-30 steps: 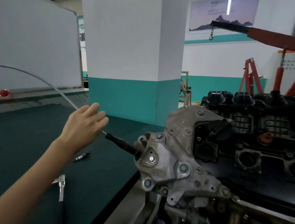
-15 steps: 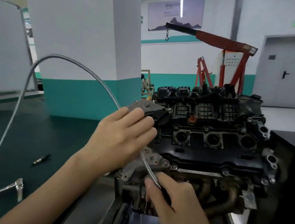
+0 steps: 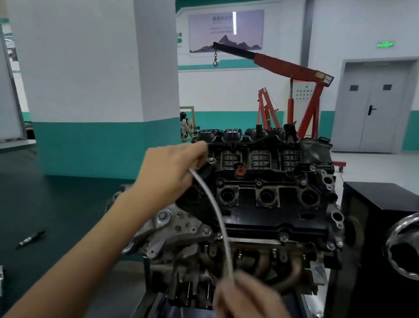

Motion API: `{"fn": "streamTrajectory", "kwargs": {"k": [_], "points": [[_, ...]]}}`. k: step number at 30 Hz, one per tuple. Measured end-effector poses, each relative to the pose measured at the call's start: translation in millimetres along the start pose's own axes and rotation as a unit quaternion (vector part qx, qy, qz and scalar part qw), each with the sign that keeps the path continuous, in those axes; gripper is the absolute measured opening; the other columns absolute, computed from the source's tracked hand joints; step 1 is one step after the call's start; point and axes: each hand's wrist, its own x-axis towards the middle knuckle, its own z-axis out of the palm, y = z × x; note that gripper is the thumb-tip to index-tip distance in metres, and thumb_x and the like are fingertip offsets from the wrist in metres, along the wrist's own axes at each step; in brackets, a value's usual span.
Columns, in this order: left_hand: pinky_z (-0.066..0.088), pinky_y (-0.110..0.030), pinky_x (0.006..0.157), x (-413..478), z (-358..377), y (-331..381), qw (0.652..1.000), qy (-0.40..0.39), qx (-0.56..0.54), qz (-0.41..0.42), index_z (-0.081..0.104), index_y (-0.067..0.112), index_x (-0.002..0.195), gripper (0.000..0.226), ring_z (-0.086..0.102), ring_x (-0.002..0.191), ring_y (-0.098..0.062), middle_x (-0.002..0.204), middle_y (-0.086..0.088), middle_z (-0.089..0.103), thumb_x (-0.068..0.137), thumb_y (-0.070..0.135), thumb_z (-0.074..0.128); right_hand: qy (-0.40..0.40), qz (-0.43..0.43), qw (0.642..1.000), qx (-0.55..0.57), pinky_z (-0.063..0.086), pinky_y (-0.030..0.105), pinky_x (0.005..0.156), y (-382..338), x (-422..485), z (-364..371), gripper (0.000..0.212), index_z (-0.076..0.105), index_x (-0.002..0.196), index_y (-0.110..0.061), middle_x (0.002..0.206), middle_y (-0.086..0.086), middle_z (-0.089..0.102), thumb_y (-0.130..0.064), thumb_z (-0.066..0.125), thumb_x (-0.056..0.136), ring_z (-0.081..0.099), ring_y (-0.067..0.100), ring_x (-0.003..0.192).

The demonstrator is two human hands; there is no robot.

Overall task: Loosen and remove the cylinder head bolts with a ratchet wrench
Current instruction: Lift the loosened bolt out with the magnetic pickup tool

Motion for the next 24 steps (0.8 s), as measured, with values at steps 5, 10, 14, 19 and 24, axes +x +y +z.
{"fn": "streamTrajectory", "kwargs": {"k": [5, 10, 14, 19, 24], "points": [[0.039, -0.025, 0.056, 33.2, 12.4, 43.0, 0.981, 0.008, -0.183, 0.068, 0.060, 0.013, 0.087, 0.015, 0.045, 0.054, -0.007, 0.062, 0.011, 0.051, 0.088, 0.007, 0.047, 0.061, -0.133, 0.984, 0.098, 0.021, 0.012, 0.034, -65.9, 42.0, -13.8, 0.024, 0.047, 0.083, -0.005, 0.049, -0.005, 0.030, -0.023, 0.041, 0.099, 0.021, 0.007, 0.032], [0.052, -0.028, 0.070, 41.3, 41.6, 11.4, 0.951, -0.004, -0.307, -0.038, 0.061, 0.015, 0.094, 0.007, 0.062, 0.071, -0.013, 0.080, 0.000, 0.066, 0.094, 0.009, 0.057, 0.151, -0.232, 0.961, 0.001, 0.021, 0.016, 0.036, -62.2, 59.3, -38.6, 0.028, 0.045, 0.078, -0.003, 0.046, -0.007, 0.031, -0.017, 0.039, 0.100, 0.020, 0.010, 0.035], [0.054, -0.028, 0.081, 30.9, 80.1, -6.0, 0.951, -0.081, -0.285, -0.085, 0.070, 0.012, 0.092, 0.008, 0.067, 0.085, -0.011, 0.088, 0.003, 0.071, 0.090, 0.006, 0.065, 0.180, -0.228, 0.957, -0.022, 0.021, 0.017, 0.037, -36.8, 67.7, -55.4, 0.029, 0.049, 0.075, -0.007, 0.047, -0.003, 0.030, -0.018, 0.040, 0.100, 0.022, 0.011, 0.037], [0.042, -0.003, 0.069, 26.1, 116.1, 0.2, 0.944, -0.051, -0.307, -0.107, 0.074, 0.007, 0.089, 0.009, 0.059, 0.071, 0.015, 0.076, 0.014, 0.066, 0.085, 0.002, 0.069, 0.180, -0.215, 0.960, -0.022, 0.022, 0.017, 0.036, -11.0, 75.0, -61.5, 0.030, 0.051, 0.071, -0.012, 0.046, -0.004, 0.032, -0.019, 0.041, 0.099, 0.024, 0.010, 0.036], [0.045, -0.006, 0.070, 20.2, 141.2, -4.3, 0.938, -0.049, -0.321, -0.124, 0.075, 0.004, 0.092, 0.010, 0.061, 0.072, 0.012, 0.081, 0.000, 0.072, 0.084, 0.002, 0.070, 0.175, -0.197, 0.964, -0.038, 0.022, 0.018, 0.037, 4.5, 85.7, -69.4, 0.029, 0.050, 0.074, -0.010, 0.047, -0.002, 0.032, -0.018, 0.041, 0.100, 0.024, 0.011, 0.037]]}}
